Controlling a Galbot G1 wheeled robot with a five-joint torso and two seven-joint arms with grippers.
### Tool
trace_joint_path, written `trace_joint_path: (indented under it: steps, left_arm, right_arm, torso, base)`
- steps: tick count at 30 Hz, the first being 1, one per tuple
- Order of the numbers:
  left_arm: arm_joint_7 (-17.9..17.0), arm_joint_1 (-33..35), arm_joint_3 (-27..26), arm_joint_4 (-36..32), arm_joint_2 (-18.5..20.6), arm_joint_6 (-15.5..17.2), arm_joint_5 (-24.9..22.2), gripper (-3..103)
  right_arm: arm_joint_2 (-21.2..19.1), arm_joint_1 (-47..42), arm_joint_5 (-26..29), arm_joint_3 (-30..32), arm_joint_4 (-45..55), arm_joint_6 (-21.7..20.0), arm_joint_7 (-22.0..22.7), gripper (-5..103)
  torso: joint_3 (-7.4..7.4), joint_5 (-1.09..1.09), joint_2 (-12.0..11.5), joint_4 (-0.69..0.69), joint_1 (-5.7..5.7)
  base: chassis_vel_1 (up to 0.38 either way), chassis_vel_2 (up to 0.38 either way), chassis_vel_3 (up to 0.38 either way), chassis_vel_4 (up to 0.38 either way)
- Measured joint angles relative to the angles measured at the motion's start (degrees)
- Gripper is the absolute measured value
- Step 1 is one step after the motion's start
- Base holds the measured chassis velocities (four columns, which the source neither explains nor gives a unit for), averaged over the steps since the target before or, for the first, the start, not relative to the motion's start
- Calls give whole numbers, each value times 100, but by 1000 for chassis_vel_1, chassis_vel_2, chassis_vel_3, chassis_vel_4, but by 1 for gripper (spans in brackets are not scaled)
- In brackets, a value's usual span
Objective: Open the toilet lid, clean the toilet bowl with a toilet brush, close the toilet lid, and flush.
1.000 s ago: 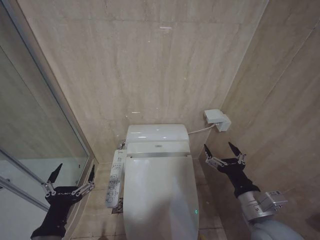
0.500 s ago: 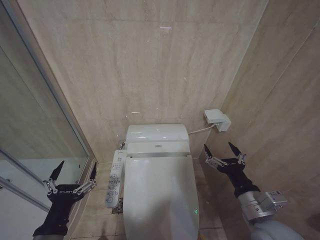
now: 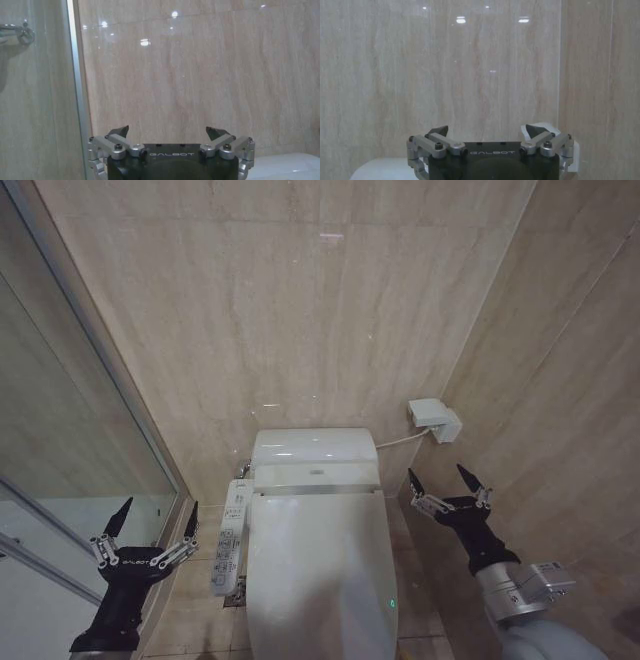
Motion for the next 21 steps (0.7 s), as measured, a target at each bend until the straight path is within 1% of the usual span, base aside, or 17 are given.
trace_joint_path:
  steps: [21]
  left_arm:
    - [-36,0,12,0,-10,23,18,100]
  right_arm:
    - [0,0,0,0,0,0,0,100]
  torso:
    - [0,0,0,0,0]
  base:
    - [0,0,0,0]
